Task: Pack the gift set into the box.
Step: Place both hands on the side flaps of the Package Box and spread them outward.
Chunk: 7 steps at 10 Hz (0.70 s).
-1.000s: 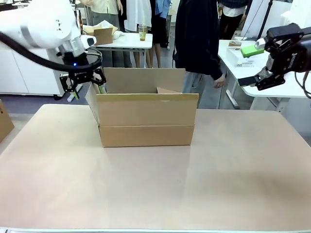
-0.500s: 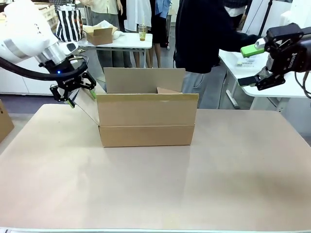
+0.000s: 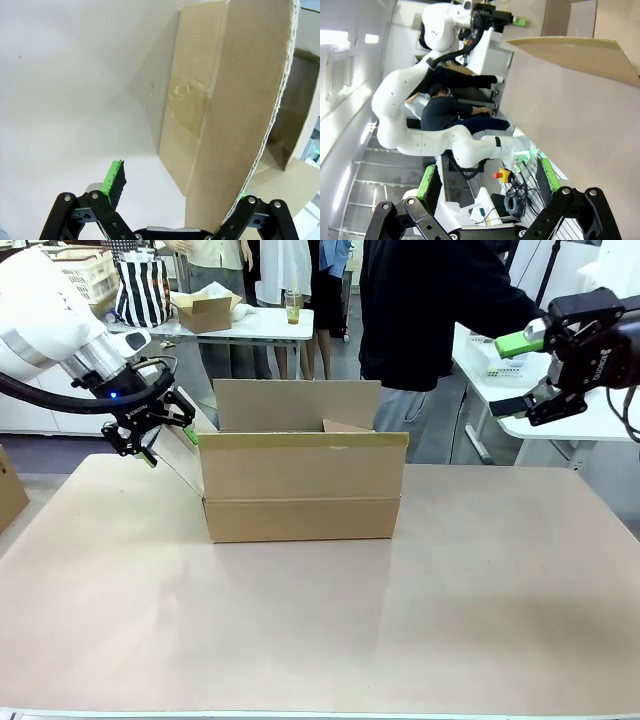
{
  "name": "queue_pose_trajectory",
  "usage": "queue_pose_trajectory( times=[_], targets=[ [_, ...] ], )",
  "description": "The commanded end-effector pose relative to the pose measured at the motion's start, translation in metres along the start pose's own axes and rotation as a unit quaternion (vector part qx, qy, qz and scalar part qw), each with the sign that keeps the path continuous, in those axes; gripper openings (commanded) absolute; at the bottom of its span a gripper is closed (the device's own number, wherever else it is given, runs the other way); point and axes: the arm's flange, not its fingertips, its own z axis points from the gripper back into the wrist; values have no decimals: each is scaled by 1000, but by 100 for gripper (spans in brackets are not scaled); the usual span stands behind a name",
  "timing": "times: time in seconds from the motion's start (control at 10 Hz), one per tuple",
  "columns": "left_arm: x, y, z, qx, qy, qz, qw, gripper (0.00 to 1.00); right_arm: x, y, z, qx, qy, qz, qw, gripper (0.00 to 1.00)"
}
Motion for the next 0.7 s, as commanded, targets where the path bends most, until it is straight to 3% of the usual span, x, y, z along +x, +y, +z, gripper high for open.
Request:
queue_pose_trajectory(
  times=[0.0, 0.2, 0.3, 0.4, 0.5, 0.6],
  targets=[
    [0, -1, 3, 21, -2, 11, 1000, 100, 2, 0, -2, 14, -6, 13, 1000, 100],
    [0, -1, 3, 21, -2, 11, 1000, 100, 0, 0, 0, 0, 0, 0, 1000, 100],
    [0, -1, 3, 21, -2, 11, 1000, 100, 30, 22, -35, -91, 24, 26, 995, 100],
    [0, -1, 3, 21, -2, 11, 1000, 100, 79, 45, -90, -181, 71, 71, 978, 100],
    [0, -1, 3, 21, -2, 11, 1000, 100, 119, 62, -132, -321, 64, 89, 941, 100],
    [0, -1, 3, 21, -2, 11, 1000, 100, 148, 75, -174, -419, 74, 113, 898, 100]
  ],
)
